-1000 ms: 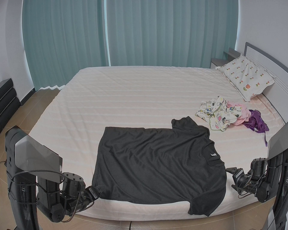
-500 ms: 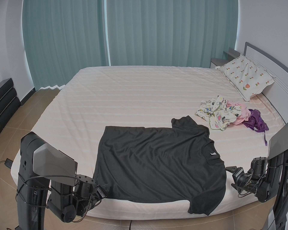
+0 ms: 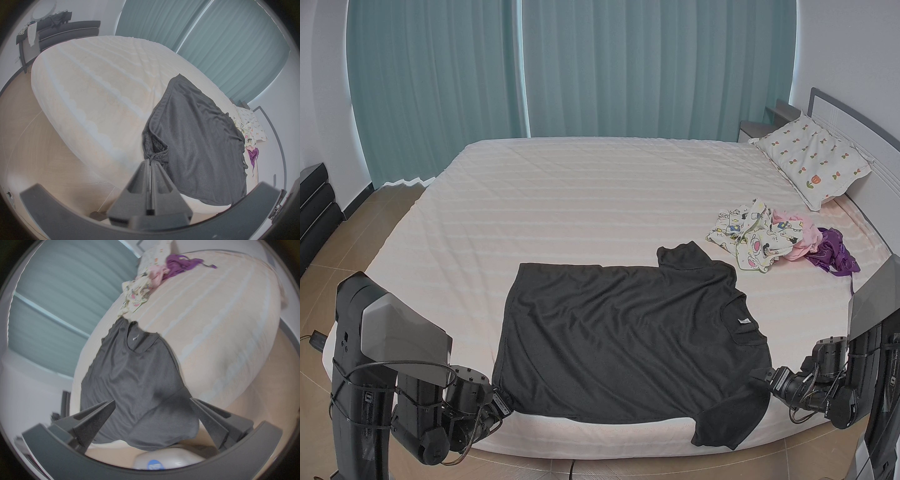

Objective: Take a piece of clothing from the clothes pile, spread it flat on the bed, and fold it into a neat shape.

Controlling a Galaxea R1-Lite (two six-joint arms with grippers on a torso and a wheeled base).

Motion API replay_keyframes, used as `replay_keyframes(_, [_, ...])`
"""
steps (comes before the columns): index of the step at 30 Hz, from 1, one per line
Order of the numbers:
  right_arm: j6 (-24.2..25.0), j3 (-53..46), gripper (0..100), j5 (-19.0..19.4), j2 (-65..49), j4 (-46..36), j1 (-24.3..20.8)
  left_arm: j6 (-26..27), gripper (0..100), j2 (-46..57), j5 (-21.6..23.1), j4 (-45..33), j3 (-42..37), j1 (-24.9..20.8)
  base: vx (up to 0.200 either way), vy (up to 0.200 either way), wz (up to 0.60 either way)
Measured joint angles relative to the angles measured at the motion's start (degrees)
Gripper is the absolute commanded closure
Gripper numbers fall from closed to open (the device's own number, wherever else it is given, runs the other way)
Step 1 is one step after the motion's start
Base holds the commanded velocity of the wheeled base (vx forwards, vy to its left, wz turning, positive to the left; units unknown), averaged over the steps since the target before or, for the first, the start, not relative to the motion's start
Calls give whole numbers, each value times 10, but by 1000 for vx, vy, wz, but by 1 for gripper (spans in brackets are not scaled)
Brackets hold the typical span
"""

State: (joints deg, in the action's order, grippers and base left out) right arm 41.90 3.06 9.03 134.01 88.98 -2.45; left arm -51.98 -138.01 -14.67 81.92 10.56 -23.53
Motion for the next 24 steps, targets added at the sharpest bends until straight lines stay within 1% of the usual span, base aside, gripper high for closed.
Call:
replay_keyframes(3, [-53, 2, 0, 5, 19, 0, 1, 0, 100, 8, 8, 0, -15, 10, 0, 0, 0])
replay_keyframes(5, [-68, 9, 0, 8, 30, 0, 2, -1, 100, 12, 12, 0, -29, 14, 0, 0, 0])
replay_keyframes(18, [-104, 88, 0, 10, 81, 0, 4, 5, 100, 25, 18, -1, -59, 26, 0, 0, 0])
replay_keyframes(24, [-123, 93, 0, 10, 83, 0, 13, 21, 100, 33, 16, -1, -73, 27, 0, 0, 0])
